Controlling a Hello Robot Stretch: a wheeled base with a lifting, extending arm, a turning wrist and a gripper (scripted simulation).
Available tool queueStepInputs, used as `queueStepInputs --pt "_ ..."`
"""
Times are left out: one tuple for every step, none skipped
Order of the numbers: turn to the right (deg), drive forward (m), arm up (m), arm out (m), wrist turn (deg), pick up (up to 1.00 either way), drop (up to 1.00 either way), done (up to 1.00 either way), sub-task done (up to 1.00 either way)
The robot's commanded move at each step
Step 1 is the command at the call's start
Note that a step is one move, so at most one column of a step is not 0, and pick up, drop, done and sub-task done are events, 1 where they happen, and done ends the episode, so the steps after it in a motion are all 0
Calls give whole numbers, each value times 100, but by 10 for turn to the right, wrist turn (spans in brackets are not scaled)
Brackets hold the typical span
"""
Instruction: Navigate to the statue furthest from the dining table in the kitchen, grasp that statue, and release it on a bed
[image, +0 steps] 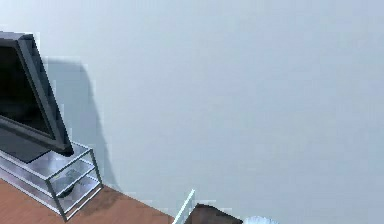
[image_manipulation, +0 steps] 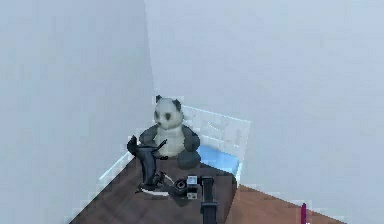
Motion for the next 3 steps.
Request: queueStepInputs --pt "0 0 -32 0 0 0 0 0 0" --pt "0 0 0 0 0 0 100 0 0" --pt "0 0 10 0 0 0 0 0 0"
